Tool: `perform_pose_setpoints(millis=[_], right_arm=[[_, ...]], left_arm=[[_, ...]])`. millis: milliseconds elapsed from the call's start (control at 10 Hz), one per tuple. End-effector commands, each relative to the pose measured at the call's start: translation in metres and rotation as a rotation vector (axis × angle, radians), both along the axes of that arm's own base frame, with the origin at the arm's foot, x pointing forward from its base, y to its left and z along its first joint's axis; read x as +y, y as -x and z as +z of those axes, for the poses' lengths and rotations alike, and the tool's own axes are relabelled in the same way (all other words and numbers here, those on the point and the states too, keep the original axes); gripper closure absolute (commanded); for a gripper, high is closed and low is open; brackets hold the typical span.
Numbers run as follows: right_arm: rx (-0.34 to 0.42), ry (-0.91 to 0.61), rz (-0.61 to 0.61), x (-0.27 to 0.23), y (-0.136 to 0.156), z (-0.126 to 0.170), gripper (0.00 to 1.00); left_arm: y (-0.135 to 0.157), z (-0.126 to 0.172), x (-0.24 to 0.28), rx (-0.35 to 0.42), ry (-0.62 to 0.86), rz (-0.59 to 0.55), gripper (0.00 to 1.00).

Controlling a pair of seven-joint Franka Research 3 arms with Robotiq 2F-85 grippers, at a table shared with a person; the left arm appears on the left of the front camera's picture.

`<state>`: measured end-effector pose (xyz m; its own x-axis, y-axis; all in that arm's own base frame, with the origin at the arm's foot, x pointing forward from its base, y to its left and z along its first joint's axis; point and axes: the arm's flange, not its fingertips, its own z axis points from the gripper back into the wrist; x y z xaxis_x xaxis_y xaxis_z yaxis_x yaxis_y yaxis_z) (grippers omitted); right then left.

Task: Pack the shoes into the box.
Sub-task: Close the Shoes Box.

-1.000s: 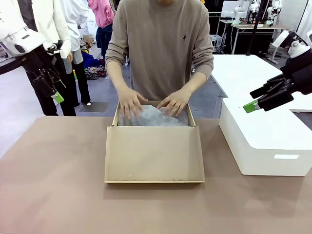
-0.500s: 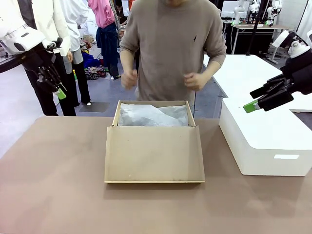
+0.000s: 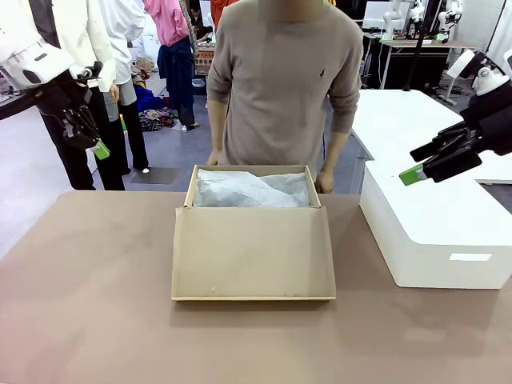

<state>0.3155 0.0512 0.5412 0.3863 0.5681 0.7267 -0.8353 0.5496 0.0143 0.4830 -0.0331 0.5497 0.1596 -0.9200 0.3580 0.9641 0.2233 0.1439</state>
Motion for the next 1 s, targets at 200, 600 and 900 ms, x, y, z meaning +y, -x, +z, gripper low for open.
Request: perform_pose_setpoints(millis=[200,600,900], right_arm=[[-0.006,-0.018,0.014,0.0005,-0.0020,-0.0001,0.00],[-0.006,-0.018,0.014,0.0005,-0.0020,-0.0001,0.00],[-0.006,-0.018,0.014,0.0005,-0.0020,-0.0001,0.00]], left_arm=[[-0.0002,0.0019,0.0000,-0.018,0.015,0.025,1.00],[-0.0010,0.0012,0.0004,-0.010,0.000,0.004,1.00],[-0.0017,0.0002,-0.0001,-0.009,-0.001,0.006,1.00]])
